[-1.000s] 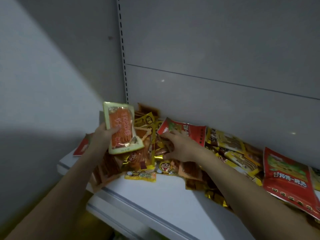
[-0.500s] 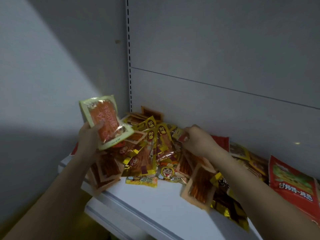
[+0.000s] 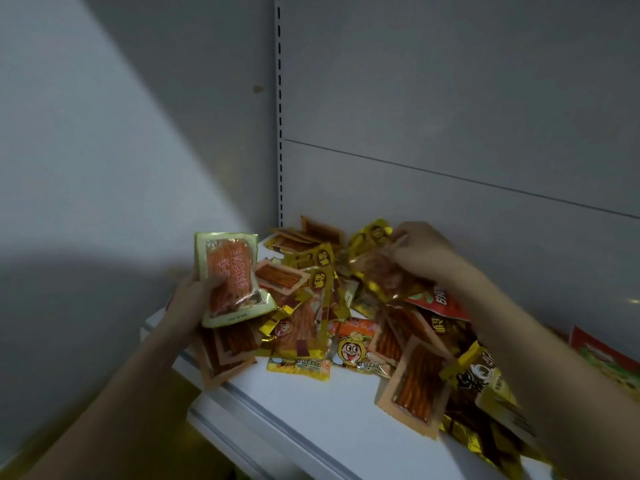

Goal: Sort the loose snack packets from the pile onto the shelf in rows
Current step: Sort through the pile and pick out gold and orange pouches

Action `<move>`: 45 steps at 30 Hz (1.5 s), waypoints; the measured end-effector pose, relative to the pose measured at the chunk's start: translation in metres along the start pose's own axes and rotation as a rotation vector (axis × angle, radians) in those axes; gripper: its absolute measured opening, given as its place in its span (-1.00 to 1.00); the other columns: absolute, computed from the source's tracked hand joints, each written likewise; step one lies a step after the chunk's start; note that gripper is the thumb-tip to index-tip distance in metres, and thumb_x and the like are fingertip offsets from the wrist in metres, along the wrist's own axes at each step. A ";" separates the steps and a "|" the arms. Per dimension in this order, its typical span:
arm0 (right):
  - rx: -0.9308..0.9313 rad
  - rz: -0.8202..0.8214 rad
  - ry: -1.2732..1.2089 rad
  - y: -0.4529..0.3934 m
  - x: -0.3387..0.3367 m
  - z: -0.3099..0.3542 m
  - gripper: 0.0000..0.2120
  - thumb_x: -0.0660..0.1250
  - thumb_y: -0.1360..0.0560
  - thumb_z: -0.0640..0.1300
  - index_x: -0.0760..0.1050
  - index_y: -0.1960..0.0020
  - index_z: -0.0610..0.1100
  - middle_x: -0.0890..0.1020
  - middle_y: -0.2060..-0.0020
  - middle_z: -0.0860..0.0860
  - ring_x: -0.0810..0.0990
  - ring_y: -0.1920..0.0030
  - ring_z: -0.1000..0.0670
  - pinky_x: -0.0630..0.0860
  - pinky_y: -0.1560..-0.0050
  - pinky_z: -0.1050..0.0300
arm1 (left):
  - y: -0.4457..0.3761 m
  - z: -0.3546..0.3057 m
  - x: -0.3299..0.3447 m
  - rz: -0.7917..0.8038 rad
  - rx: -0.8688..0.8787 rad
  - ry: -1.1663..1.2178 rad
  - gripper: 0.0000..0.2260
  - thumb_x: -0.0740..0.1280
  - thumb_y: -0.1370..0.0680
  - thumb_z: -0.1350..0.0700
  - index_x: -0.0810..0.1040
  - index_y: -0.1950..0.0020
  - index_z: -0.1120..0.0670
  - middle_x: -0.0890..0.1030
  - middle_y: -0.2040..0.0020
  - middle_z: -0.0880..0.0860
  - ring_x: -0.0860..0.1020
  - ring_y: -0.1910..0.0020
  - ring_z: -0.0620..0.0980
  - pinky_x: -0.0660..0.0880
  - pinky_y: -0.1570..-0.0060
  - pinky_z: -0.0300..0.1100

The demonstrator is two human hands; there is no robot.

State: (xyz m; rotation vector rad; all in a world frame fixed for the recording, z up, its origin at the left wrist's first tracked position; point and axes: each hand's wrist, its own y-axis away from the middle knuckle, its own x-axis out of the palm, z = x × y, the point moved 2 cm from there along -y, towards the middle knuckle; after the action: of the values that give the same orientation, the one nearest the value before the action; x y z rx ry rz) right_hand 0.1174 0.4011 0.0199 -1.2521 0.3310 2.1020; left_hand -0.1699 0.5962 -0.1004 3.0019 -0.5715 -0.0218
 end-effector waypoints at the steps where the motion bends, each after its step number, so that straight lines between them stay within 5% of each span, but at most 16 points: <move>1: 0.022 0.013 0.090 -0.002 -0.013 -0.006 -0.80 0.33 -0.52 -0.13 0.59 -0.12 -0.15 0.62 -0.04 -0.11 0.58 -0.08 -0.13 0.47 0.01 0.14 | 0.000 0.000 0.000 -0.001 0.003 0.008 -0.85 0.30 -0.61 0.20 0.61 -0.12 0.04 0.73 0.01 0.12 0.69 0.06 0.11 0.57 0.05 0.00; 5: 0.079 0.032 0.357 -0.010 -0.024 -0.024 -0.67 0.37 -0.46 -0.19 0.56 -0.22 -0.10 0.54 -0.25 -0.15 0.51 -0.25 -0.21 0.50 -0.22 0.00 | 0.007 -0.001 0.007 -0.021 0.022 0.026 -0.82 0.28 -0.63 0.20 0.59 -0.19 0.10 0.71 0.01 0.11 0.68 0.09 0.09 0.55 0.13 -0.05; 11: -0.032 0.210 0.102 0.001 0.047 0.014 -0.85 0.36 -0.52 -0.25 0.63 -0.05 -0.26 0.68 0.03 -0.16 0.65 0.00 -0.13 0.47 0.16 0.14 | 0.016 -0.001 0.016 -0.071 0.083 0.008 -0.85 0.27 -0.64 0.17 0.58 -0.11 -0.02 0.70 0.04 0.00 0.67 0.09 0.00 0.53 0.12 -0.10; 16: 0.085 0.165 -0.127 -0.004 0.095 0.010 -0.83 0.42 -0.51 -0.10 0.51 0.04 -0.20 0.60 0.07 -0.17 0.58 0.04 -0.15 0.44 0.16 0.09 | 0.019 0.000 0.018 -0.052 0.102 -0.068 -0.83 0.26 -0.66 0.13 0.56 -0.22 0.03 0.68 -0.02 -0.01 0.66 0.02 0.00 0.54 0.06 -0.10; 20: 0.113 0.142 -0.392 0.004 0.082 0.014 -0.77 0.40 -0.51 -0.30 0.56 -0.16 -0.20 0.61 0.04 -0.05 0.54 0.01 -0.01 0.46 0.02 0.15 | 0.018 0.002 0.015 -0.040 0.079 -0.091 -0.78 0.26 -0.66 0.11 0.54 -0.29 0.08 0.67 -0.10 0.05 0.65 -0.05 0.07 0.55 -0.03 -0.02; 27: 0.064 -0.258 -0.572 0.006 -0.029 -0.004 -0.73 0.30 -0.44 -0.35 0.53 -0.10 -0.14 0.60 0.06 -0.02 0.61 0.06 -0.02 0.55 0.11 0.09 | 0.020 -0.004 0.020 -0.018 0.071 -0.130 -0.84 0.28 -0.64 0.15 0.59 -0.15 -0.04 0.69 -0.09 0.05 0.66 -0.07 0.09 0.54 -0.20 0.15; 30: 0.045 -0.388 -0.691 0.014 -0.069 -0.017 -0.80 0.26 -0.47 -0.36 0.48 -0.04 -0.15 0.59 0.12 -0.07 0.64 0.19 0.01 0.62 0.21 0.02 | 0.025 -0.014 0.024 -0.020 0.097 -0.105 -0.80 0.28 -0.64 0.14 0.58 -0.25 0.03 0.69 -0.09 0.05 0.66 -0.09 0.12 0.55 -0.19 0.16; 34: 0.025 -0.466 -0.830 0.023 -0.090 -0.025 -0.77 0.22 -0.49 -0.37 0.43 0.03 -0.04 0.60 0.05 -0.15 0.65 0.08 -0.18 0.62 0.04 -0.16 | 0.035 -0.041 0.030 -0.052 0.231 -0.029 -0.69 0.25 -0.65 0.24 0.48 -0.38 0.09 0.65 -0.12 0.05 0.65 -0.06 0.02 0.59 -0.09 0.03; 39: 0.035 -0.294 -1.274 0.034 -0.066 -0.012 -0.79 0.23 -0.56 -0.43 0.42 -0.15 -0.24 0.61 0.01 -0.17 0.65 0.09 -0.09 0.63 0.21 0.13 | 0.058 -0.059 0.060 -0.101 0.370 -0.016 -0.36 0.29 -0.62 0.32 0.13 -0.58 -0.09 0.51 -0.28 -0.01 0.59 -0.18 0.01 0.60 0.06 -0.14; 42: 0.085 -0.179 -1.459 0.047 -0.036 -0.003 -0.76 0.22 -0.54 -0.48 0.42 -0.16 -0.28 0.61 -0.05 -0.23 0.68 0.05 -0.11 0.63 0.18 0.17 | 0.086 -0.059 0.107 0.082 0.239 0.072 -0.63 0.21 -0.67 0.25 0.44 -0.40 -0.11 0.58 -0.22 0.01 0.65 -0.08 0.05 0.64 0.06 -0.07; 45: 0.135 -0.100 -1.370 0.062 -0.010 0.001 -0.76 0.24 -0.52 -0.48 0.41 -0.13 -0.26 0.60 -0.02 -0.23 0.67 0.11 -0.10 0.61 0.28 0.18 | 0.097 -0.064 0.143 0.270 0.048 0.265 -0.72 0.17 -0.70 -0.04 0.54 -0.32 0.00 0.65 -0.24 0.11 0.65 -0.17 0.09 0.53 -0.25 0.11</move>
State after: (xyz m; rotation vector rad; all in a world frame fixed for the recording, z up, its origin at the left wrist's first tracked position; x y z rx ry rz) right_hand 0.0799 0.3512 0.0220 0.3873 -0.2100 2.2736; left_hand -0.0702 0.4593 -0.0281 2.8743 -0.9463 0.4040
